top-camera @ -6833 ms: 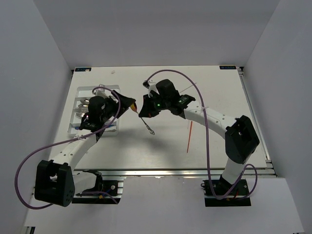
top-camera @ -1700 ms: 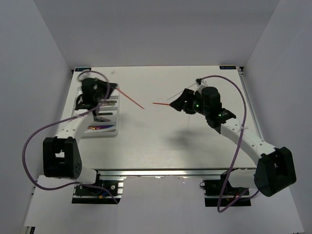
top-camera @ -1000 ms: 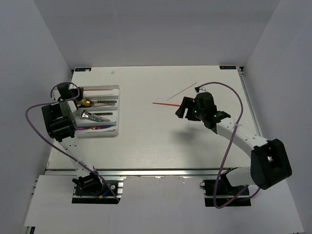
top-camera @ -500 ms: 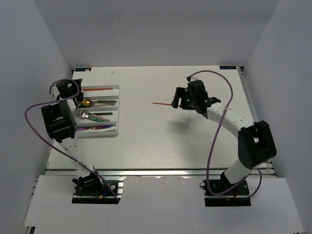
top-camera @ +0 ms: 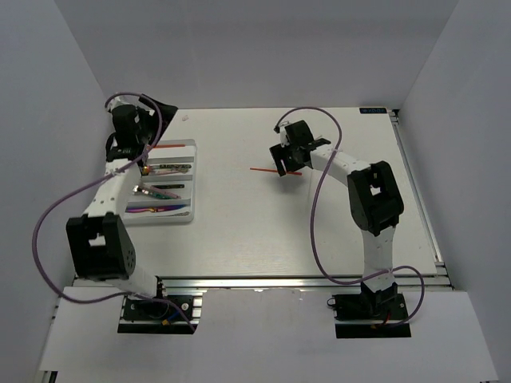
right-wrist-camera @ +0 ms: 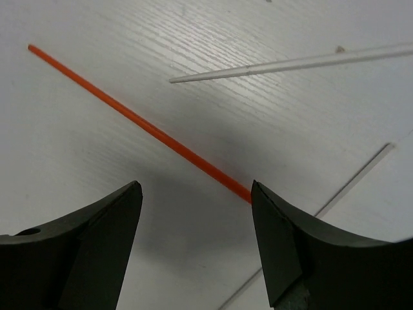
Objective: Sort the eating utensils into containers
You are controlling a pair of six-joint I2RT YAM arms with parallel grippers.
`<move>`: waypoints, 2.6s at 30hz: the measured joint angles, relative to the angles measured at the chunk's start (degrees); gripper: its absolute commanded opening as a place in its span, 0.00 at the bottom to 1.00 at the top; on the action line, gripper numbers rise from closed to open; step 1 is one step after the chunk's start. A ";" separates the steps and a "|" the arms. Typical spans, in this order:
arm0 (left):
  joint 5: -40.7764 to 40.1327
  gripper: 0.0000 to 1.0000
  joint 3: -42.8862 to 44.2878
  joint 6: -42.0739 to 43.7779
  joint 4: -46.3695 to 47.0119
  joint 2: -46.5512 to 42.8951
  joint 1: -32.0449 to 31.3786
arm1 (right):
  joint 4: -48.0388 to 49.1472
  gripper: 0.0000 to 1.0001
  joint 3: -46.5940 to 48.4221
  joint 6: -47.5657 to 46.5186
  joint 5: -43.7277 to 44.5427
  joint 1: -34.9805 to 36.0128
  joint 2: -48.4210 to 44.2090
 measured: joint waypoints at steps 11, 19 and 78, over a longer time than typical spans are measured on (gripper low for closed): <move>4.98 0.98 -7.89 12.90 -10.23 -13.14 0.28 | -9.51 0.60 15.67 -22.73 -10.36 -1.01 11.58; 6.78 0.98 -7.89 16.94 -14.73 -15.43 0.26 | -9.40 0.23 12.81 -25.90 -15.10 -1.38 11.04; 2.51 0.06 -20.17 -4.98 4.17 -12.26 0.33 | 39.52 0.89 -32.57 46.51 -32.74 0.02 -30.05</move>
